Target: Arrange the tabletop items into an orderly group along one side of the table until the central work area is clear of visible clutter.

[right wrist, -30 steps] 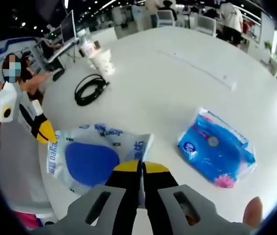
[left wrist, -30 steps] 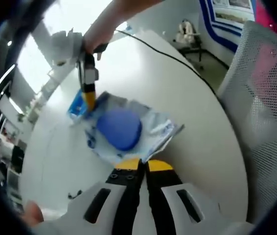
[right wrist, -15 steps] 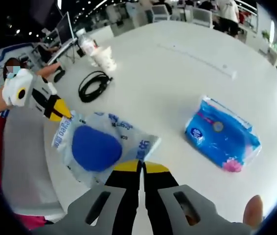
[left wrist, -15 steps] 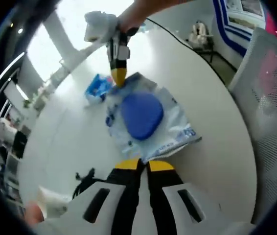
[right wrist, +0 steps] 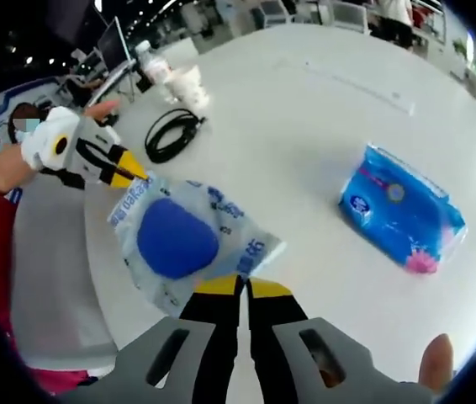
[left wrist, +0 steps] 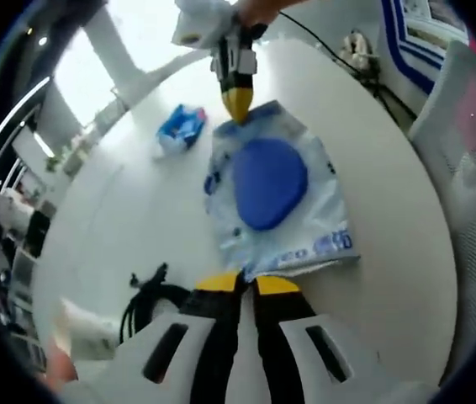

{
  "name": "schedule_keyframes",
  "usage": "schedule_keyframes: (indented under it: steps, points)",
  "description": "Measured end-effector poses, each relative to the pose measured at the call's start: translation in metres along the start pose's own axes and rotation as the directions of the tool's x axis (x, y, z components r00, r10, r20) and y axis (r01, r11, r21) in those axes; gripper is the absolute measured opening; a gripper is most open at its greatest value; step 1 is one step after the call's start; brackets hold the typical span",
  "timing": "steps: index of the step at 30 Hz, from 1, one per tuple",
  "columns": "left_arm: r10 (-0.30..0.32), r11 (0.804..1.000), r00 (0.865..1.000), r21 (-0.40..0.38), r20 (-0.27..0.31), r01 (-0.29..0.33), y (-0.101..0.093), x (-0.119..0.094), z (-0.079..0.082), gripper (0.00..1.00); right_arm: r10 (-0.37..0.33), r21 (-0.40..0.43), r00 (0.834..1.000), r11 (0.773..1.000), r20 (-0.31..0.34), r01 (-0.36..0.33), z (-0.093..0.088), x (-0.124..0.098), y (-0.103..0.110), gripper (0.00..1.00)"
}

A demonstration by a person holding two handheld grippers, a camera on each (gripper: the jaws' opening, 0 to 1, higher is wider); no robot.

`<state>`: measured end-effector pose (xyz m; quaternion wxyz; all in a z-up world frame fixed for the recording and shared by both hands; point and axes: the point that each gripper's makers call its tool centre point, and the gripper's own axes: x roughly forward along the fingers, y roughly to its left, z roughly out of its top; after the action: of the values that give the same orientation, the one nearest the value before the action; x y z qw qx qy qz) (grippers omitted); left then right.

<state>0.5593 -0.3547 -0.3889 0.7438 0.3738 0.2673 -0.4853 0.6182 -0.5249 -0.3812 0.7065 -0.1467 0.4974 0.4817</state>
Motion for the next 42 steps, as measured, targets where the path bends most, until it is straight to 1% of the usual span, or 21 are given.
schedule_keyframes:
  steps: [3, 7, 9, 11, 13, 17, 19, 21, 24, 25, 27, 28, 30, 31, 32, 34, 35, 36, 37, 39, 42]
  points:
    - [0.013, 1.0, 1.0, -0.008, 0.005, -0.012, 0.002, -0.001, 0.001, 0.04, -0.006, 0.016, 1.0, 1.0, -0.003, 0.006, -0.006, 0.003, 0.001, 0.04]
    - [0.016, 1.0, 1.0, -0.026, 0.015, -0.016, 0.001, -0.002, 0.0, 0.06, -0.022, 0.05, 0.999, 0.999, 0.026, 0.02, -0.005, 0.003, -0.002, 0.04]
    - [0.024, 0.999, 1.0, -0.036, 0.009, -0.024, 0.002, -0.003, -0.001, 0.13, -0.027, 0.063, 0.999, 0.998, 0.035, 0.024, -0.004, 0.002, -0.002, 0.03]
    - [0.032, 0.998, 0.999, -0.057, -0.01, -0.033, 0.004, -0.004, -0.007, 0.23, -0.033, 0.074, 0.999, 0.997, 0.039, 0.03, -0.003, 0.003, -0.002, 0.03]
    - [0.028, 0.996, 1.0, -0.079, -0.014, -0.029, 0.003, -0.005, -0.009, 0.28, -0.04, 0.074, 0.998, 0.997, 0.042, 0.036, -0.003, 0.003, -0.002, 0.04]
    - [0.024, 0.992, 1.0, -0.123, 0.001, -0.023, -0.001, -0.012, -0.01, 0.36, -0.043, 0.075, 0.998, 0.996, 0.051, 0.039, -0.001, 0.002, -0.001, 0.04]
    - [0.024, 0.98, 0.999, -0.198, 0.031, -0.017, -0.003, -0.017, -0.006, 0.39, -0.045, 0.074, 0.998, 0.996, 0.052, 0.041, -0.001, 0.002, -0.001, 0.04]
    - [0.029, 0.959, 0.999, -0.283, 0.035, -0.018, -0.004, -0.022, -0.006, 0.39, -0.045, 0.075, 0.998, 0.996, 0.053, 0.041, -0.001, 0.001, 0.0, 0.04]
    - [0.039, 0.915, 0.995, -0.404, 0.09, 0.001, -0.008, -0.03, 0.002, 0.37, -0.049, 0.082, 0.997, 0.996, 0.055, 0.044, -0.002, 0.001, 0.0, 0.04]
    - [0.048, 0.899, 0.994, -0.438, 0.098, 0.0, -0.008, -0.032, 0.003, 0.38, -0.049, 0.085, 0.997, 0.995, 0.056, 0.044, -0.002, 0.001, 0.0, 0.04]
    - [0.08, 0.857, 0.991, -0.515, 0.104, -0.015, -0.004, -0.035, 0.004, 0.38, -0.049, 0.089, 0.997, 0.995, 0.06, 0.044, -0.002, 0.001, 0.0, 0.04]
    - [0.096, 0.815, 0.99, -0.579, 0.102, -0.02, -0.004, -0.037, 0.003, 0.37, -0.05, 0.092, 0.997, 0.995, 0.06, 0.045, -0.002, 0.001, 0.0, 0.04]
    - [0.1, 0.746, 0.991, -0.666, 0.093, -0.013, -0.006, -0.038, 0.002, 0.36, -0.05, 0.094, 0.997, 0.995, 0.062, 0.044, -0.003, 0.001, 0.001, 0.04]
    - [0.112, 0.715, 0.989, -0.699, 0.094, -0.014, -0.006, -0.037, 0.002, 0.36, -0.051, 0.094, 0.997, 0.995, 0.063, 0.045, -0.003, 0.002, 0.001, 0.04]
    - [0.123, 0.696, 0.989, -0.718, 0.082, -0.027, -0.005, -0.037, 0.001, 0.35, -0.052, 0.094, 0.997, 0.994, 0.064, 0.046, -0.003, 0.002, 0.001, 0.04]
    - [0.133, 0.703, 0.99, -0.708, 0.047, -0.061, -0.007, -0.035, -0.001, 0.34, -0.052, 0.096, 0.996, 0.994, 0.066, 0.046, -0.003, 0.001, 0.001, 0.04]
    - [0.137, 0.688, 0.99, -0.721, 0.015, -0.084, -0.008, -0.034, -0.005, 0.33, -0.053, 0.095, 0.996, 0.994, 0.066, 0.047, -0.002, 0.001, 0.001, 0.04]
    - [0.132, 0.678, 0.991, -0.731, 0.014, -0.08, -0.01, -0.032, -0.004, 0.33, -0.053, 0.095, 0.996, 0.994, 0.067, 0.046, -0.002, 0.0, 0.001, 0.04]
    - [0.142, 0.636, 0.99, -0.768, 0.021, -0.075, -0.01, -0.031, -0.002, 0.33, -0.052, 0.094, 0.996, 0.994, 0.068, 0.046, -0.002, 0.0, 0.001, 0.04]
    - [0.128, 0.609, 0.991, -0.791, 0.027, -0.057, -0.013, -0.028, 0.001, 0.33, -0.053, 0.094, 0.996, 0.994, 0.068, 0.047, -0.002, 0.0, 0.002, 0.04]
    - [0.132, 0.612, 0.991, -0.787, 0.008, -0.075, -0.014, -0.024, 0.003, 0.33, -0.051, 0.093, 0.996, 0.995, 0.069, 0.045, -0.002, 0.0, 0.002, 0.04]
